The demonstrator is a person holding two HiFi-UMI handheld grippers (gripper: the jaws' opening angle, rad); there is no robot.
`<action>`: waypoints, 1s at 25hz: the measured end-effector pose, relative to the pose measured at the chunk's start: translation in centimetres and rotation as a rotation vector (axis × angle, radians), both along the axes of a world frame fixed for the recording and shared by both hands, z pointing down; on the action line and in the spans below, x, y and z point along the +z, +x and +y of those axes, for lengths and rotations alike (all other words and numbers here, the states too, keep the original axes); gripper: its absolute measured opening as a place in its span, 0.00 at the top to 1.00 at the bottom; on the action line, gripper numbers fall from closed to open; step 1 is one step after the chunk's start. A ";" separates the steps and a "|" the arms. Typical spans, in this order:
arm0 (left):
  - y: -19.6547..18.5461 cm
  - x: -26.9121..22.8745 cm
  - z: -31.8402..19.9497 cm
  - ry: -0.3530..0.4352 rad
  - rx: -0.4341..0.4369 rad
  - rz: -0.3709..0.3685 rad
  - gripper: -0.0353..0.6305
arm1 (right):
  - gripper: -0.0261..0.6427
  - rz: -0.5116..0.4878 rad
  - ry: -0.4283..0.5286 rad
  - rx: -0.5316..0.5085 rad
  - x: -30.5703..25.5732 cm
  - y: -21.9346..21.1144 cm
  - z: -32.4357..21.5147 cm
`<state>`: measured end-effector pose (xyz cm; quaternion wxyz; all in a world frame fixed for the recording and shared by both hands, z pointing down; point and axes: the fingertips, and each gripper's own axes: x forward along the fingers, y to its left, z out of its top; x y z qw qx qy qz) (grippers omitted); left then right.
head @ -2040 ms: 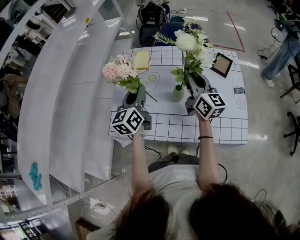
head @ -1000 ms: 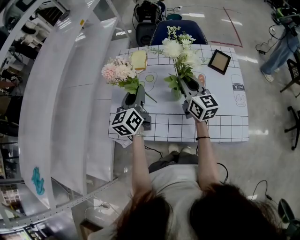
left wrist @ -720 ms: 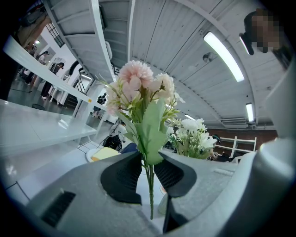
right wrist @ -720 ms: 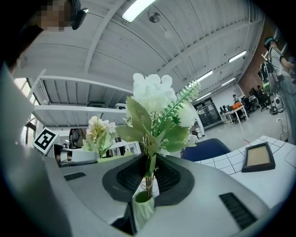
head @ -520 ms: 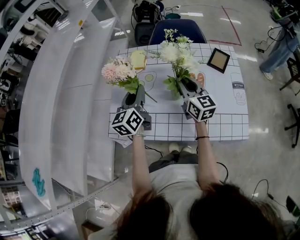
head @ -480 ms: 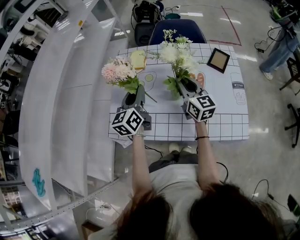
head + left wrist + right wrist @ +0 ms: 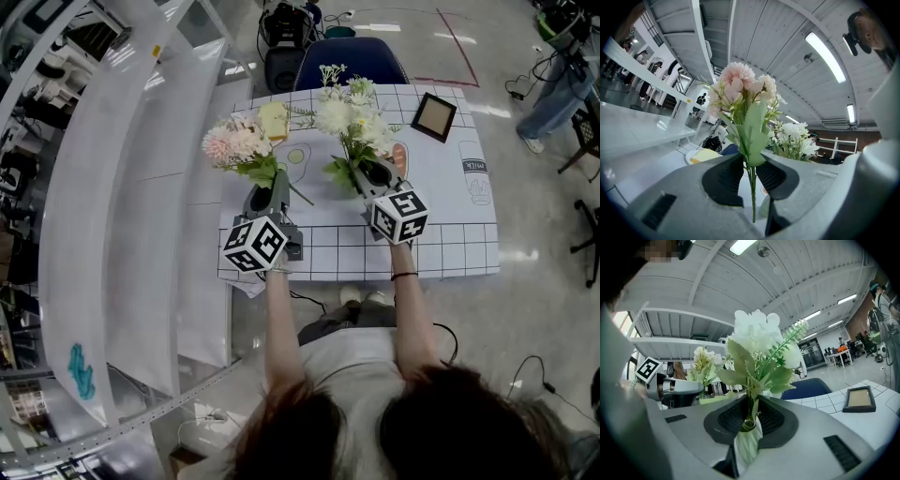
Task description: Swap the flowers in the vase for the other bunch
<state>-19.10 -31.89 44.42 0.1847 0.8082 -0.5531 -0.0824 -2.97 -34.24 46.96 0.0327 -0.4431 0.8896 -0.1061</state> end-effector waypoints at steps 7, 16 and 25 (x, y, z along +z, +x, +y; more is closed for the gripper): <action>0.1 0.3 0.2 -0.004 0.005 0.008 0.83 | 0.89 0.013 -0.001 0.006 0.3 0.1 0.4; 0.6 0.5 0.3 -0.011 0.022 0.017 0.83 | 0.89 0.079 0.000 0.015 0.2 0.0 0.7; 0.3 0.4 0.5 -0.013 0.021 0.017 0.83 | 0.88 0.084 -0.007 0.027 0.1 -0.1 0.7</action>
